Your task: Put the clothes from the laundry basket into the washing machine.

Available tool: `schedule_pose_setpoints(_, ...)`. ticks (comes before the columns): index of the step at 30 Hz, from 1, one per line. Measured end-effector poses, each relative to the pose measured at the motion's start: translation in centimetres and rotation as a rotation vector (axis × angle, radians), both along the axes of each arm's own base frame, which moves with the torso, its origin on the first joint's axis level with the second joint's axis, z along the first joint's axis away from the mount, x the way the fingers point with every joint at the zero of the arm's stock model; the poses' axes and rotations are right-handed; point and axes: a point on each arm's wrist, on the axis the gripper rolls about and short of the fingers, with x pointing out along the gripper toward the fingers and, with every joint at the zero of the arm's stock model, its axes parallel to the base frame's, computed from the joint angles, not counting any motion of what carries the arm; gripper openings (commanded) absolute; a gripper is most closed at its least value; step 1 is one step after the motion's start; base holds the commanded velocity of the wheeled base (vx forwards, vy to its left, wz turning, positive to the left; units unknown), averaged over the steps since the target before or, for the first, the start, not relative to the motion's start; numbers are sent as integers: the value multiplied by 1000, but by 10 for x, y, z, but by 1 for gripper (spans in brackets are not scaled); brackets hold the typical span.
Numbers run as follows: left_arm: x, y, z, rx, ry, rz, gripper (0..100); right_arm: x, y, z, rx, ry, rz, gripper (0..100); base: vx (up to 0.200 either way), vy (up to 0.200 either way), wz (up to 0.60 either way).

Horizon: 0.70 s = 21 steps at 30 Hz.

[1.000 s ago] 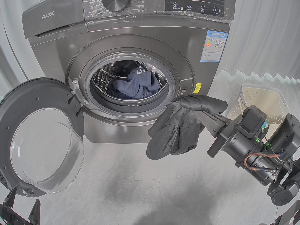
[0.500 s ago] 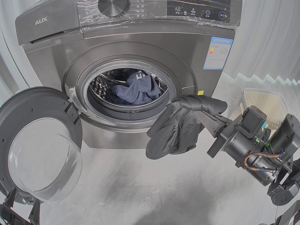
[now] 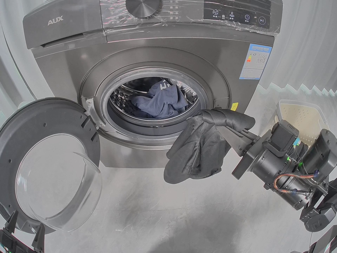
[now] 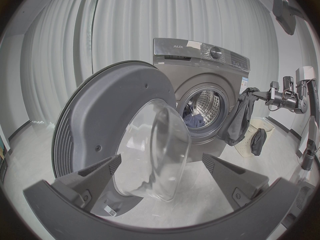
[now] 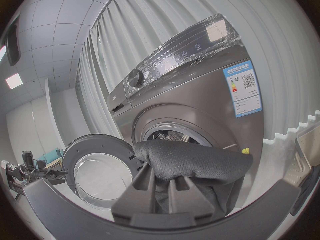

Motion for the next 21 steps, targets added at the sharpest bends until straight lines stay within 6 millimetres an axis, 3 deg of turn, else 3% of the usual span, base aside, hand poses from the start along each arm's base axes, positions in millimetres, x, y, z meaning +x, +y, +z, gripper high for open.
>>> schedule_pose_setpoints(5,0,0,0,1,0,0,100,0,0,0,-1,1,1,0,-120,0,0)
schedule_pose_setpoints(21,0,0,0,36,0,-2,100,-1,7,0,-5,4,22,0,0,0,0)
